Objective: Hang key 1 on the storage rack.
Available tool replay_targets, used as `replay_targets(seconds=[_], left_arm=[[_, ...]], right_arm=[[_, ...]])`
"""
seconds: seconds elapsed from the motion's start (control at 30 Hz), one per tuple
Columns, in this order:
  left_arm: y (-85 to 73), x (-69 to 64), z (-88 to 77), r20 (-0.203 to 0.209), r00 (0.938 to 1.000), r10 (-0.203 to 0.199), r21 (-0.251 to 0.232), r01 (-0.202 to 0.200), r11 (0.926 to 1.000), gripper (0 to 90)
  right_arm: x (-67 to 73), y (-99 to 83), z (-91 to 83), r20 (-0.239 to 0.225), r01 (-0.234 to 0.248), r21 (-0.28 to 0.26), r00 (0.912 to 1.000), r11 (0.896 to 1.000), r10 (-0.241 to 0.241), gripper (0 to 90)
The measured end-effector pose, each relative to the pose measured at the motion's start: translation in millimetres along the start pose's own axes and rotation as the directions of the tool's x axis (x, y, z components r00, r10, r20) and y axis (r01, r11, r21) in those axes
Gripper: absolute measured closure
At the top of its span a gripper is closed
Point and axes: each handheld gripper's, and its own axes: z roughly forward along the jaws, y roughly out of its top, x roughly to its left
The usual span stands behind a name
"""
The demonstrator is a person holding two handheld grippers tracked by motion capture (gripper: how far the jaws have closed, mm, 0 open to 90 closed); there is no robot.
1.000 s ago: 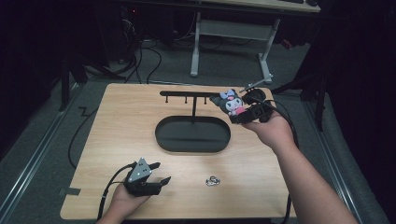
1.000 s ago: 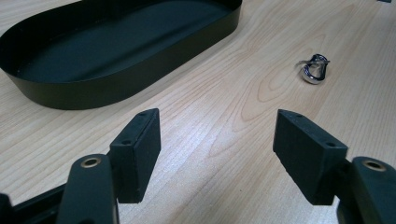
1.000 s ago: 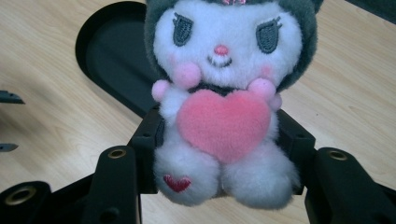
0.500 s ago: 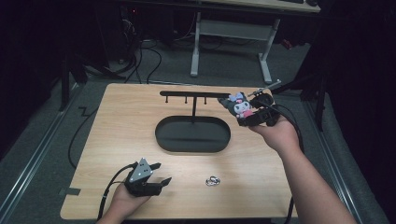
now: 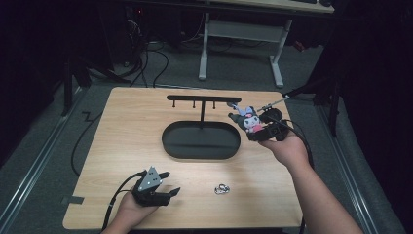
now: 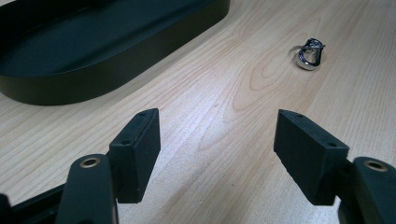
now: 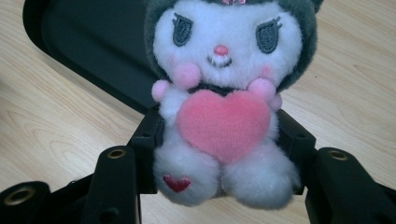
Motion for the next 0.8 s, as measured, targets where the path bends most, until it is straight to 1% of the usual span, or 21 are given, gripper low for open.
replay_targets(seconds=[0.17,0.37,0.5,0.6,0.8], left_arm=[[-0.3,-1.0,0.5,0.007,1.0000,0.005,0.006,-0.005,1.0000,32.3],[-0.6,-1.5,0.9,0.011,0.9998,0.015,0.017,-0.015,0.9998,32.3],[-1.0,-2.2,1.8,0.013,0.9997,0.019,0.020,-0.019,0.9996,32.4],[-1.8,-2.9,3.1,0.015,0.9995,0.027,0.030,-0.028,0.9992,32.3],[-2.5,-4.5,5.2,0.021,0.9991,0.036,0.041,-0.036,0.9985,32.3]], right_arm=[[1.3,-0.6,9.6,0.000,0.002,0.007,1.0000,1.000,-0.002,47.2],[4.9,-0.2,21.2,0.003,0.016,0.010,0.9999,1.000,-0.016,46.9],[6.0,-0.2,31.7,0.000,0.007,0.011,1.0000,1.000,-0.007,46.6],[6.5,0.2,38.2,0.000,0.015,0.007,0.9999,1.000,-0.015,46.3],[6.1,-2.1,50.4,-0.012,0.001,0.001,0.9999,1.000,-0.001,46.0]])
